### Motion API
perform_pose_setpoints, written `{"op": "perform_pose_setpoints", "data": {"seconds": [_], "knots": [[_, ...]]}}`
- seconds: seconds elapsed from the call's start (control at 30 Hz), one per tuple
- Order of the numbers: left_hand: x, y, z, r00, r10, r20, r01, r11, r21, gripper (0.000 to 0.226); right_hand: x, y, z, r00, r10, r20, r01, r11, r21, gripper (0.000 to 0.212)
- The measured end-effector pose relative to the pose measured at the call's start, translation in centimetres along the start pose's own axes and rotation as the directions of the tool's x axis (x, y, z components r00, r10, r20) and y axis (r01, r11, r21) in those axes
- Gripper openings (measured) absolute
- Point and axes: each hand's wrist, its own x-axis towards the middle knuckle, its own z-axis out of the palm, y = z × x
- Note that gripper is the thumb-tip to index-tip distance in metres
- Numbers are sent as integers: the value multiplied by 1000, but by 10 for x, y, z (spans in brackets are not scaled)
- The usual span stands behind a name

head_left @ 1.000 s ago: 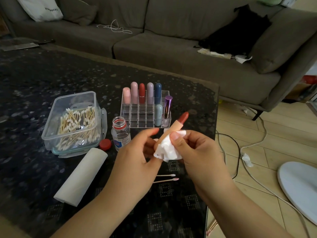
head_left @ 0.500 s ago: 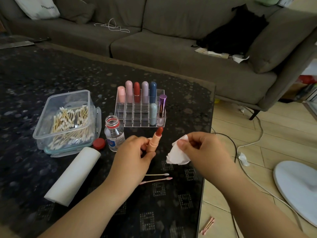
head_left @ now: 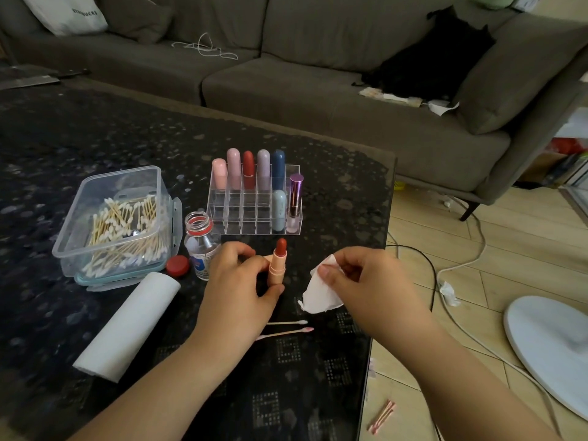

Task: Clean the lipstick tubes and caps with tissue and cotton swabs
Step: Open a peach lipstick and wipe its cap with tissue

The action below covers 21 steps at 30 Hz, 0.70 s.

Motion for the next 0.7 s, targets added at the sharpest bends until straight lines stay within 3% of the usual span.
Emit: {"op": "perform_pose_setpoints", "data": {"seconds": [0.3,0.7], "knots": [[2,-1,0,997,6,78,-4,1000,-25,37,-2,-4,2,1000,-8,18,9,1000,-29,11],[1,-7,0,998,50,32,-49,999,-9,24,0,-5,5,999,-32,13,32,999,-30,10]]}}
